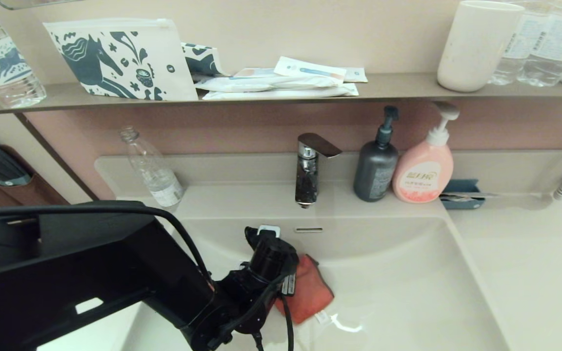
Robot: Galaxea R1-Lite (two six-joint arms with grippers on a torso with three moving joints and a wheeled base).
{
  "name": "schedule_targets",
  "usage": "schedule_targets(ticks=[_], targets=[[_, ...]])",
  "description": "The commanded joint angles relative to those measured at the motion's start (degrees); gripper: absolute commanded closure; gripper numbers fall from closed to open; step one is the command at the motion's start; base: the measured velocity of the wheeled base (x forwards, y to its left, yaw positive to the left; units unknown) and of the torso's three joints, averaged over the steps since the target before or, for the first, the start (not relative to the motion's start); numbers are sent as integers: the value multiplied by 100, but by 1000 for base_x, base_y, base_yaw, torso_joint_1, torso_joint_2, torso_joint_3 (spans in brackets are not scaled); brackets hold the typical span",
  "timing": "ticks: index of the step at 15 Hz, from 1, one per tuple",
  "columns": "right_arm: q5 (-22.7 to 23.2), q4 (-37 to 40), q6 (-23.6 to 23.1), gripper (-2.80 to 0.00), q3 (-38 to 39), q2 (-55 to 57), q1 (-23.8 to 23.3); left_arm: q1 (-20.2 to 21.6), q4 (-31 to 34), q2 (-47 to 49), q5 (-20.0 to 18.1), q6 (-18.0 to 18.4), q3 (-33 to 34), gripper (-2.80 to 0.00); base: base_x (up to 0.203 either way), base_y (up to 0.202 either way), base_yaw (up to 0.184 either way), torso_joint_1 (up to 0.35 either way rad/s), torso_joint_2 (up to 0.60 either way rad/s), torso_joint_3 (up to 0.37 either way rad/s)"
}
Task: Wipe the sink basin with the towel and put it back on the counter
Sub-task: Wipe the sink
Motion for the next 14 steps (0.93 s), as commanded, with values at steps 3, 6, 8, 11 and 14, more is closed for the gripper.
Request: schedule_targets(ticks=[3, 6, 8, 11, 14], targets=[[3, -1, -4, 0, 1, 7, 1, -196, -20, 441, 88, -92, -420, 0, 0, 0, 0, 0, 0, 0], [3, -1, -4, 0, 1, 7, 1, -367, -18, 580, 113, -94, -662, 0, 0, 0, 0, 0, 0, 0], [3, -1, -4, 0, 1, 7, 1, -452, -27, 754, 384, -106, -924, 0, 0, 0, 0, 0, 0, 0], [3, -1, -4, 0, 1, 7, 1, -585, -12, 871, 596, -104, -1273, 0, 0, 0, 0, 0, 0, 0], [3, -1, -4, 0, 1, 7, 1, -748, 18, 739, 732, -121, -1377, 0, 0, 0, 0, 0, 0, 0]])
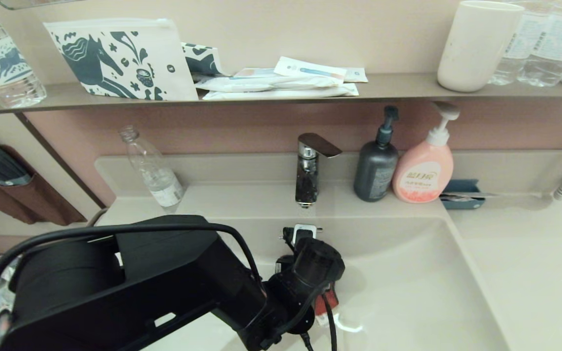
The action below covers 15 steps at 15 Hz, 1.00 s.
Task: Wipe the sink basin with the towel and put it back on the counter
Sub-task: Wipe the sink
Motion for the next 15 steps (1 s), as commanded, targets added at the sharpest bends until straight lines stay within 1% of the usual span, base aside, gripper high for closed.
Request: schedule_targets(ticks=[1, 3, 4, 6, 9, 10, 11, 12, 14, 15], targets=[[3, -1, -4, 0, 1, 7, 1, -144, 31, -113, 156, -15, -101, 0, 0, 0, 0, 0, 0, 0], [3, -1, 0, 0, 1, 7, 1, -279, 176, -244, 166, -72, -116, 0, 0, 0, 0, 0, 0, 0], [3, -1, -4, 0, 1, 7, 1, -413, 343, -349, 166, -206, -118, 0, 0, 0, 0, 0, 0, 0], [3, -1, -4, 0, 1, 7, 1, -658, 750, -484, 166, -591, -123, 0, 0, 0, 0, 0, 0, 0], [3, -1, 2, 0, 1, 7, 1, -842, 1202, -466, 158, -1071, -317, 0, 0, 0, 0, 0, 0, 0], [3, -1, -3, 0, 1, 7, 1, -928, 1411, -454, 149, -1338, -378, 0, 0, 0, 0, 0, 0, 0], [3, -1, -4, 0, 1, 7, 1, -1018, 1506, -443, 89, -1654, -413, 0, 0, 0, 0, 0, 0, 0], [3, -1, -4, 0, 1, 7, 1, -1122, 1585, -434, -59, -1916, -421, 0, 0, 0, 0, 0, 0, 0], [3, -1, -2, 0, 1, 7, 1, -1225, 1841, -459, -140, -2184, -400, 0, 0, 0, 0, 0, 0, 0], [3, -1, -4, 0, 1, 7, 1, -1266, 2013, -459, -170, -2420, -400, 0, 0, 0, 0, 0, 0, 0]])
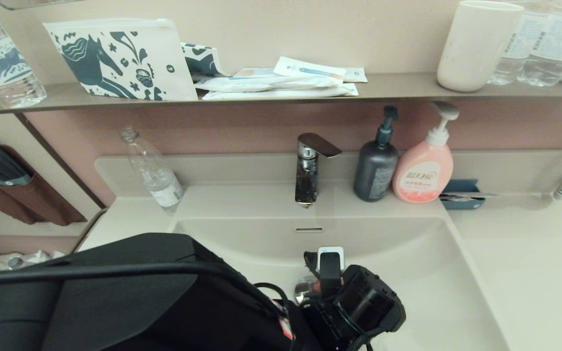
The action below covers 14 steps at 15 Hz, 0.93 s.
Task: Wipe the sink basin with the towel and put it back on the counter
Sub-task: Wipe the sink
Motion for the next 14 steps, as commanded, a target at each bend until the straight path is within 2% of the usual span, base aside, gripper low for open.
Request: schedule_targets(ticks=[1, 3, 6, 11, 14], targets=[[2, -1, -4, 0, 1, 7, 1, -98, 283, -43, -71, -482, 7, 0, 0, 0, 0, 0, 0, 0], [2, -1, -4, 0, 1, 7, 1, -119, 756, -183, -332, -866, 147, 0, 0, 0, 0, 0, 0, 0], [2, -1, -2, 0, 3, 7, 1, -164, 1030, -314, -573, -1087, 493, 0, 0, 0, 0, 0, 0, 0], [2, -1, -4, 0, 1, 7, 1, -138, 1001, -663, -670, -844, 1398, 0, 0, 0, 0, 0, 0, 0], [2, -1, -3, 0, 9, 7, 1, 39, 958, -762, -677, -639, 1966, 0, 0, 0, 0, 0, 0, 0]])
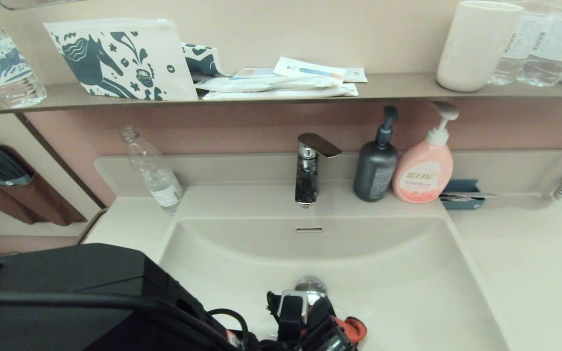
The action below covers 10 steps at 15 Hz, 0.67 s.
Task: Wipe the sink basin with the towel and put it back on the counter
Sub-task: Wipe the sink
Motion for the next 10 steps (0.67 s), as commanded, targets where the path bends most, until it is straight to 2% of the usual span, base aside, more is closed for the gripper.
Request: schedule_targets(ticks=[1, 5, 6, 10], targets=[[2, -1, 1, 0, 1, 7, 1, 271, -165, -104, 34, 307, 421, 0, 0, 0, 0, 0, 0, 0], [2, -1, -4, 0, 1, 7, 1, 1272, -1484, -116, 45, 1776, 932, 0, 0, 0, 0, 0, 0, 0], [2, -1, -4, 0, 1, 7, 1, 1467, -1673, -171, 46, 2044, 1013, 0, 0, 0, 0, 0, 0, 0], [2, -1, -4, 0, 1, 7, 1, 2108, -1714, -648, 28, 3072, 1277, 0, 0, 0, 0, 0, 0, 0]])
